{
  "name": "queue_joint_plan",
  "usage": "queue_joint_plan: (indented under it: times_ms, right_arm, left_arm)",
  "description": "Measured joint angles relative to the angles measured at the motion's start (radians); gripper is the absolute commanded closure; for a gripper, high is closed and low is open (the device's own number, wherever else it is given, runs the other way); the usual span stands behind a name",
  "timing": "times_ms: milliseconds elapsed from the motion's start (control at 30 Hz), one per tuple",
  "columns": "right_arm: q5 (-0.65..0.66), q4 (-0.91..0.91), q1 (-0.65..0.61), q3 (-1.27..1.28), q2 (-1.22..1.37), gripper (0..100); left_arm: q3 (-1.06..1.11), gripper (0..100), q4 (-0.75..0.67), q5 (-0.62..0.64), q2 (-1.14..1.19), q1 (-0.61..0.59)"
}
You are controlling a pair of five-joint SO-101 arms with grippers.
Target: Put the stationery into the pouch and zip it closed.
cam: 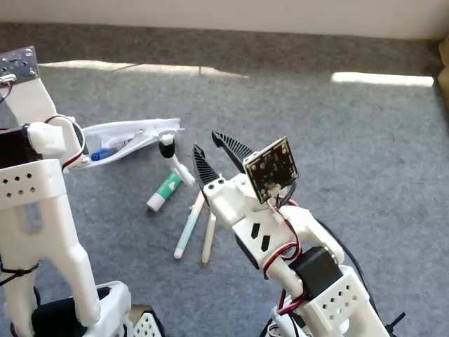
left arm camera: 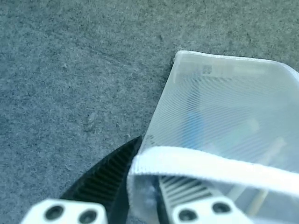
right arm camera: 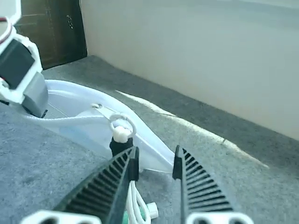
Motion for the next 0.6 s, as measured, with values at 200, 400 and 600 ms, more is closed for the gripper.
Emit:
queue_joint_plan:
  times_ms: [200,400,600]
  right_arm:
    - [0.000,0.008,0.003,0.000,0.189,88.2]
    - [-0.003,0.008,0.003,0.000,0.434,88.2]
    - [-0.120,0.008,0.031,-0.032,0.560,88.2]
  left_arm:
    - [0.021,99,0.000,-0.002,-0.074,-0.048]
    - [0.114,99,-0.029,0.015,-0.167,-0.068]
    - [0.140,99,-0.060,0.020,-0.193,-0.092]
